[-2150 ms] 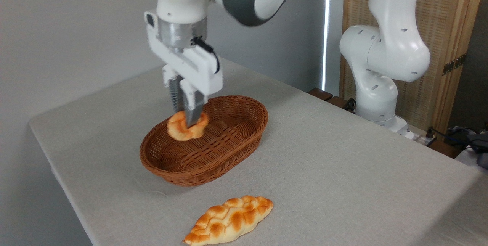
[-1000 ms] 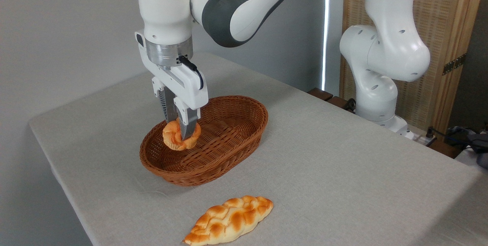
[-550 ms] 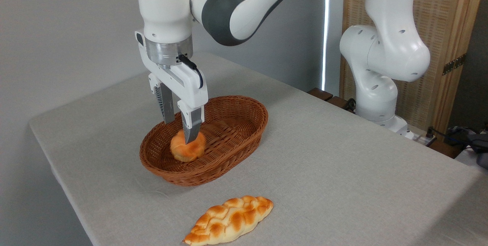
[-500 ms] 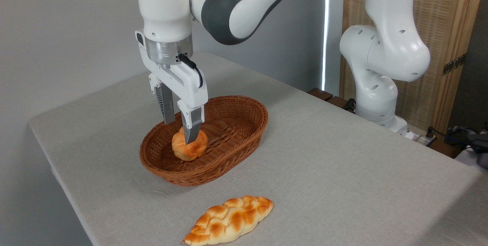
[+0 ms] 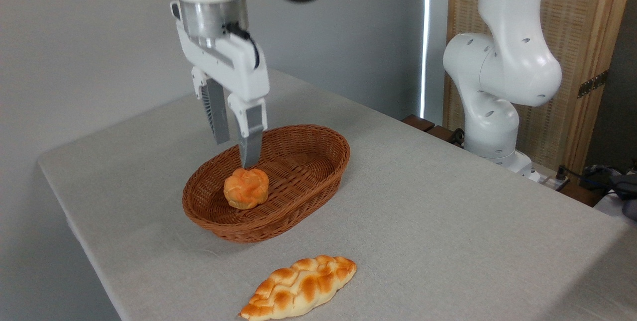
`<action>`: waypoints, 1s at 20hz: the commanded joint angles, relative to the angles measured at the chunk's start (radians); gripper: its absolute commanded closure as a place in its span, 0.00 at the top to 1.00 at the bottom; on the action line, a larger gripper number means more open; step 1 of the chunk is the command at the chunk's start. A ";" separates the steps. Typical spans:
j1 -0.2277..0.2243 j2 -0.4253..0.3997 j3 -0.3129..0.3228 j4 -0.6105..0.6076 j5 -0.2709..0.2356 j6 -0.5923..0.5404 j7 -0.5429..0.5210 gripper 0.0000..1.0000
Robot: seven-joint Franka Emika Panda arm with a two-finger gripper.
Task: Put bread into the basket
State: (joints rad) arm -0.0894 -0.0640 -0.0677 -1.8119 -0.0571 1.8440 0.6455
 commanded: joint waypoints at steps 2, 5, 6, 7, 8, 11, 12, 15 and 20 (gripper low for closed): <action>0.003 0.003 0.083 0.111 0.010 -0.112 -0.015 1.00; 0.003 0.003 0.121 0.135 -0.001 -0.180 -0.001 1.00; 0.003 0.003 0.123 0.135 0.002 -0.181 -0.007 1.00; 0.003 0.003 0.123 0.137 0.000 -0.181 -0.009 1.00; 0.003 0.003 0.123 0.138 0.000 -0.181 -0.006 1.00; 0.003 0.004 0.123 0.138 -0.001 -0.181 -0.001 1.00; 0.003 0.004 0.123 0.138 0.000 -0.181 0.000 1.00; 0.003 0.013 0.120 0.141 -0.001 -0.180 0.000 1.00; 0.005 0.073 0.111 0.230 -0.001 -0.206 0.002 1.00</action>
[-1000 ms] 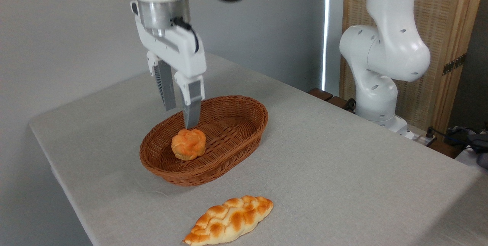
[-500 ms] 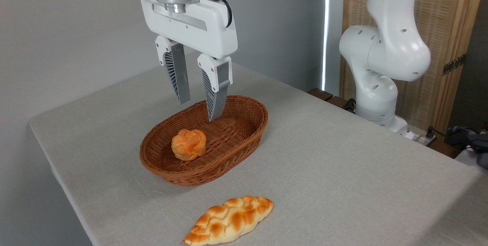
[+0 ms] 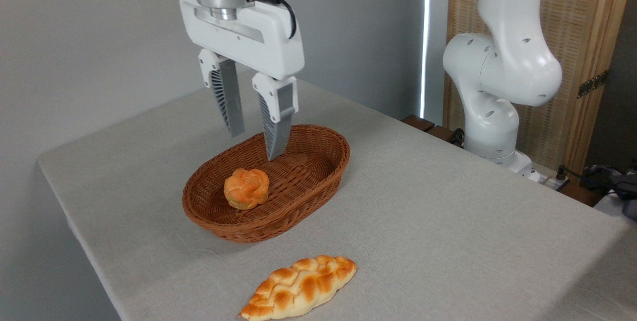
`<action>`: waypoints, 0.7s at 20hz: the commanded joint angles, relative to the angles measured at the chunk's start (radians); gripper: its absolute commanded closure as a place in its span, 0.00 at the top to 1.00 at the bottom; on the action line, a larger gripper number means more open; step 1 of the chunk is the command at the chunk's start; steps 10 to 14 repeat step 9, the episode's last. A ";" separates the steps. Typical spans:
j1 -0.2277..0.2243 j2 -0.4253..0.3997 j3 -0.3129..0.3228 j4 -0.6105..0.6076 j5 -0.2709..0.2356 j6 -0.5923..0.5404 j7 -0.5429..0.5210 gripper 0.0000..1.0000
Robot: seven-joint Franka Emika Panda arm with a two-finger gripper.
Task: Put bread into the basket
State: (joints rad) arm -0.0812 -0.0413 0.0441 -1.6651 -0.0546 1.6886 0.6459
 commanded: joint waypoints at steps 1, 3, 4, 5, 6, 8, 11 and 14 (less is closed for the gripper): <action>-0.002 0.051 0.000 0.084 -0.004 -0.052 0.001 1.00; -0.002 0.051 0.007 0.084 -0.004 -0.052 0.001 1.00; -0.002 0.051 0.008 0.084 -0.005 -0.052 0.003 1.00; -0.002 0.051 0.008 0.084 -0.005 -0.052 0.004 1.00; -0.002 0.051 0.008 0.084 -0.007 -0.052 0.006 1.00; -0.002 0.051 0.007 0.082 -0.008 -0.052 0.006 1.00; -0.002 0.051 0.003 0.082 -0.008 -0.053 0.005 1.00; -0.002 0.051 0.003 0.082 -0.008 -0.053 0.005 1.00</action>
